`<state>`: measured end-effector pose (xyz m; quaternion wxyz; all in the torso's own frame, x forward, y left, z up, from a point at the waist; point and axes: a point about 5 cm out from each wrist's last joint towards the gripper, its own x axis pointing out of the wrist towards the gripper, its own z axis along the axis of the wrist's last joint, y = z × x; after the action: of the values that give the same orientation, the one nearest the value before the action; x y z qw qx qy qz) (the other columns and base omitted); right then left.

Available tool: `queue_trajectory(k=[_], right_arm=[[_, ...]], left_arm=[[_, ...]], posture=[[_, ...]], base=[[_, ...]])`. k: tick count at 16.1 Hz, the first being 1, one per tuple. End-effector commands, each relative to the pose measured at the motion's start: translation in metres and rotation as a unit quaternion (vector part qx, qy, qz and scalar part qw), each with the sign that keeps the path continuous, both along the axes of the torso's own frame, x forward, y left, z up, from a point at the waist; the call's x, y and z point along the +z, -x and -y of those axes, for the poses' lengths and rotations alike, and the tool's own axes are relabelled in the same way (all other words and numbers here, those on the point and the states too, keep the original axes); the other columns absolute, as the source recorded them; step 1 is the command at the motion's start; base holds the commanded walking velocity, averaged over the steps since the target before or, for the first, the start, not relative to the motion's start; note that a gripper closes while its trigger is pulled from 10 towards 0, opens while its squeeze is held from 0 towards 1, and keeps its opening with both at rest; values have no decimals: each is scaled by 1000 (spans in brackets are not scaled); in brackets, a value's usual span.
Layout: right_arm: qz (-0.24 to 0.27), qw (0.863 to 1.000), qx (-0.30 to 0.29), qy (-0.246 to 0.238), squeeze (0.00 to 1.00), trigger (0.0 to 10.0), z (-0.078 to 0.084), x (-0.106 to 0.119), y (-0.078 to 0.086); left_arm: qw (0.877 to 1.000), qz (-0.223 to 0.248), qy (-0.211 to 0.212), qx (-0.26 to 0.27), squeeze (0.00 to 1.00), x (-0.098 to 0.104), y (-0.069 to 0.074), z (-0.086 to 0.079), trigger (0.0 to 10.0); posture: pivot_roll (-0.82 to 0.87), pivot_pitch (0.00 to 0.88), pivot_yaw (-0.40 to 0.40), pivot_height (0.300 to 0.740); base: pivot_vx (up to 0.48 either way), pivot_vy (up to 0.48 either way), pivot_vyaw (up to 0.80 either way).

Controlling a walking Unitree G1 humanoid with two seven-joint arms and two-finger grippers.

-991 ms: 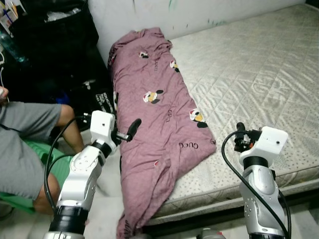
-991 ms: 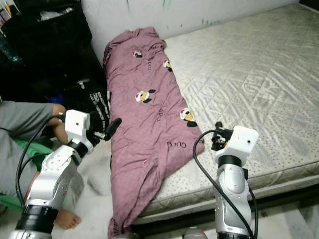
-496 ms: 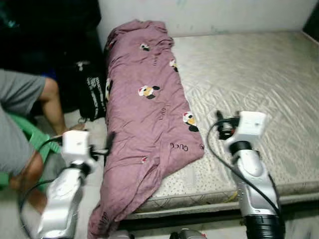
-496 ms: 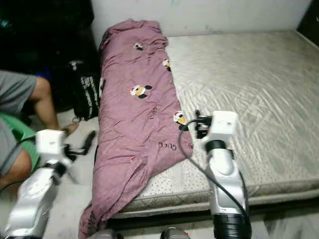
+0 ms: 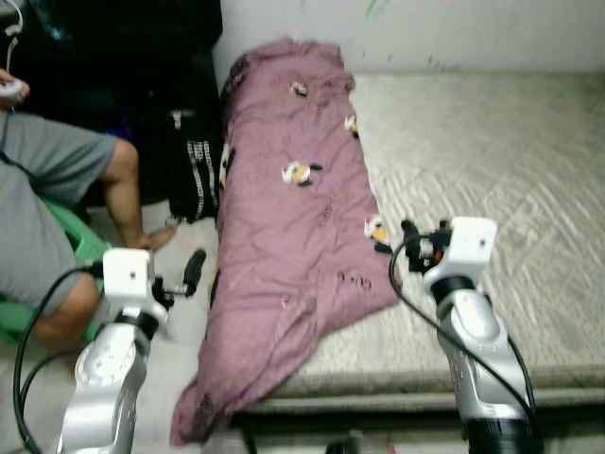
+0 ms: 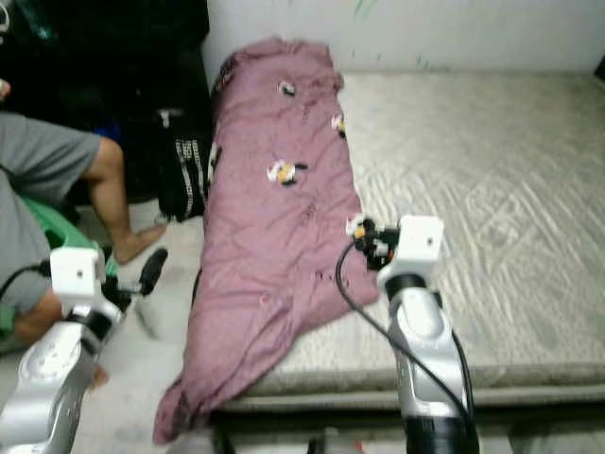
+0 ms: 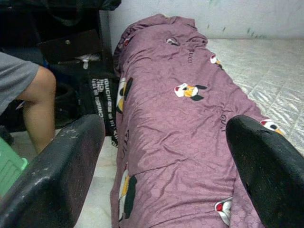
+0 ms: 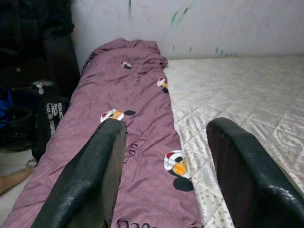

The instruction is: Clean up the room

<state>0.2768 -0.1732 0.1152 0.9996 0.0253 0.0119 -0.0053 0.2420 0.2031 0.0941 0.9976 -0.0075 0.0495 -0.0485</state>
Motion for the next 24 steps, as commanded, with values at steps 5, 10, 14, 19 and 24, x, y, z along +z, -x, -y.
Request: queue_trajectory(k=[5, 10, 14, 19, 24], right_arm=[[-3, 1000, -5, -5, 0, 10000, 2, 2, 4], [-11, 1000, -18, 6, 0, 10000, 11, 3, 6], [-15, 999, -35, 19, 0, 10000, 22, 5, 13], [-24, 998, -42, 26, 0, 10000, 34, 6, 28], [-26, 998, -35, 39, 0, 10000, 34, 8, 31]], left_arm=[[1000, 0, 2, 11, 0, 4, -3, -2, 10000], [999, 1, 6, 43, 0, 8, -13, -14, 10000], [999, 14, 15, 50, 0, 14, -25, -18, 10000], [998, 24, 36, 42, 0, 17, -35, -15, 10000], [998, 26, 43, 27, 0, 16, -38, -7, 10000]], posture=[[18, 25, 7, 610], [15, 29, -4, 585], [9, 40, -16, 585], [-18, 54, -14, 585], [-27, 59, -8, 585]], base=[[0, 0, 0], [0, 0, 0], [0, 0, 0], [0, 0, 0], [0, 0, 211]])
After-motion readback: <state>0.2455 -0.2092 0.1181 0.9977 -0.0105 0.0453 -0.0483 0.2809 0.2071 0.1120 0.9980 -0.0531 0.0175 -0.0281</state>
